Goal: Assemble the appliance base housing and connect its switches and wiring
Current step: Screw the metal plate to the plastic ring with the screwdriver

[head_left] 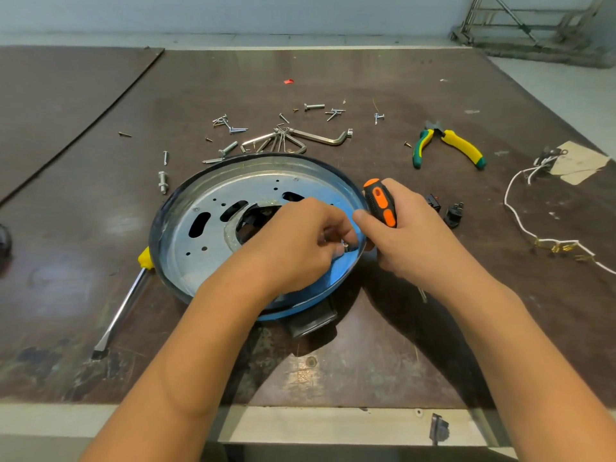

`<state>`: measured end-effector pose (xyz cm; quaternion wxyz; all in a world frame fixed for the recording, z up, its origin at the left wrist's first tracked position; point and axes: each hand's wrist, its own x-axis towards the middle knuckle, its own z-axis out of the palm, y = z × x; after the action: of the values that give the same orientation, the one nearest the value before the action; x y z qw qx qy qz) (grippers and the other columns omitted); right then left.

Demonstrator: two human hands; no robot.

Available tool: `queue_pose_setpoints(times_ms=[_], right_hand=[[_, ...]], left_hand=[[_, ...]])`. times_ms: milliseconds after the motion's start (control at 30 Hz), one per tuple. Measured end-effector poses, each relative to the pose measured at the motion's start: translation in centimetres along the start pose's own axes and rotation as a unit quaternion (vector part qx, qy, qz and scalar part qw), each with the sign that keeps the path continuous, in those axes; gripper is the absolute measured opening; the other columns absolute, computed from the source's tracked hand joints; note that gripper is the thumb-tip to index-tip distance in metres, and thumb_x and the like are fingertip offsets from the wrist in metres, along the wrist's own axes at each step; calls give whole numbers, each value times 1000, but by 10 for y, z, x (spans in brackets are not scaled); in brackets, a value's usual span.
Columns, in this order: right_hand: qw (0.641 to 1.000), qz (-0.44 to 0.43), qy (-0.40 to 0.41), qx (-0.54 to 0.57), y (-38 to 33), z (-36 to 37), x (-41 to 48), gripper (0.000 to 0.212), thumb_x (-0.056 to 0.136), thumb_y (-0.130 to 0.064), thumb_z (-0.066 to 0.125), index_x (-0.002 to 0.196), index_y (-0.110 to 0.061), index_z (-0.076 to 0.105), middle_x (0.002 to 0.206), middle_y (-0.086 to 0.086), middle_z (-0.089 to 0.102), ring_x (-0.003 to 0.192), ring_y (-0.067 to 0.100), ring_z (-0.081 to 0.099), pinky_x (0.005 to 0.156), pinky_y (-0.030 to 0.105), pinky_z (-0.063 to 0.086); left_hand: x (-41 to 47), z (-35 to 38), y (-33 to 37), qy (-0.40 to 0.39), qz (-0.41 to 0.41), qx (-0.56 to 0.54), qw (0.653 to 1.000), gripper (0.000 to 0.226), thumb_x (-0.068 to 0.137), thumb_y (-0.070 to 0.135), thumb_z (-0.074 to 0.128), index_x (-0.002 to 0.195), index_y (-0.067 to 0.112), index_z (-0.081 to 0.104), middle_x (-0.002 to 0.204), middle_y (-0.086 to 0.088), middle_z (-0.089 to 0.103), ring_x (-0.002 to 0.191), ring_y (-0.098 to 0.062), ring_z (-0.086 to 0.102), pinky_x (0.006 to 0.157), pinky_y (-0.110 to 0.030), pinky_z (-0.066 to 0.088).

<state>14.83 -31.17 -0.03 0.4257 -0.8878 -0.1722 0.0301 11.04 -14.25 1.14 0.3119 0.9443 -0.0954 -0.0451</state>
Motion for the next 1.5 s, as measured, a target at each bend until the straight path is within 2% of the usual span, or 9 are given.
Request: queue_pose_setpoints(times_ms=[100, 267, 433, 633, 767, 867, 1233, 1400, 1500], right_hand=[[1000, -4, -3, -2, 0, 0, 0, 17, 98, -33, 59, 90, -22, 49, 77, 1, 53, 63, 15, 49, 54, 28, 38], [1000, -2, -2, 23, 2, 0, 1, 18, 97, -30, 60, 92, -16, 50, 73, 2, 52, 61, 18, 48, 56, 30, 38], [999, 1, 1, 33, 3, 2, 1, 21, 97, -31, 61, 83, -25, 46, 69, -2, 49, 56, 17, 46, 54, 28, 35], [1000, -4, -3, 28, 2, 1, 0, 17, 98, -31, 59, 89, -21, 49, 73, 0, 51, 59, 17, 48, 55, 28, 38], [999, 3, -6, 35, 2, 1, 1, 17, 98, -30, 60, 91, -19, 49, 74, 2, 52, 60, 19, 48, 57, 31, 39], [999, 2, -2, 33, 2, 1, 0, 17, 98, -30, 60, 89, -21, 48, 72, 1, 51, 57, 17, 48, 55, 29, 38], [1000, -6, 2, 18, -1, 1, 0, 16, 98, -29, 59, 96, -15, 52, 76, 3, 55, 63, 19, 51, 57, 30, 40], [1000, -4, 3, 23, 0, 1, 0, 16, 98, -29, 60, 92, -17, 50, 75, 4, 54, 61, 19, 49, 56, 27, 37], [1000, -6, 1, 29, 0, 1, -1, 16, 98, -29, 59, 90, -19, 50, 75, 5, 56, 59, 18, 49, 55, 26, 36]], left_hand=[[1, -3, -4, 16, -22, -30, 999, 25, 97, 14, 57, 117, 28, 63, 86, 14, 63, 78, 3, 58, 68, -12, 41], [1, 5, 4, 66, -17, 32, 997, 19, 93, 45, 62, 85, 27, 62, 71, 7, 61, 65, -4, 55, 58, -22, 37], [1, 5, 9, 40, 20, 53, 998, 17, 92, 31, 66, 76, 30, 61, 72, 8, 60, 65, -3, 52, 60, -21, 34], [0, -1, 0, 47, 4, -18, 999, 26, 89, 18, 72, 114, 25, 67, 90, 15, 68, 81, 1, 63, 75, -17, 50], [1, -2, 0, 93, -7, -10, 996, 10, 92, 36, 67, 90, 27, 71, 69, 16, 61, 64, 8, 56, 56, -5, 38], [2, 3, 4, 70, -12, 29, 997, 20, 90, 40, 67, 73, 30, 63, 64, 12, 58, 59, 1, 53, 52, -12, 33], [2, 6, 11, 59, -7, 74, 995, 21, 96, 36, 61, 82, 22, 69, 73, 5, 64, 66, -6, 56, 61, -21, 42], [3, 10, 21, 80, -7, 178, 981, 38, 103, 36, 44, 67, 23, 42, 61, 4, 43, 57, -11, 40, 56, -29, 30], [4, 10, 17, 59, -3, 164, 985, 37, 105, 33, 39, 69, 24, 43, 67, 3, 46, 60, -11, 42, 59, -29, 32]])
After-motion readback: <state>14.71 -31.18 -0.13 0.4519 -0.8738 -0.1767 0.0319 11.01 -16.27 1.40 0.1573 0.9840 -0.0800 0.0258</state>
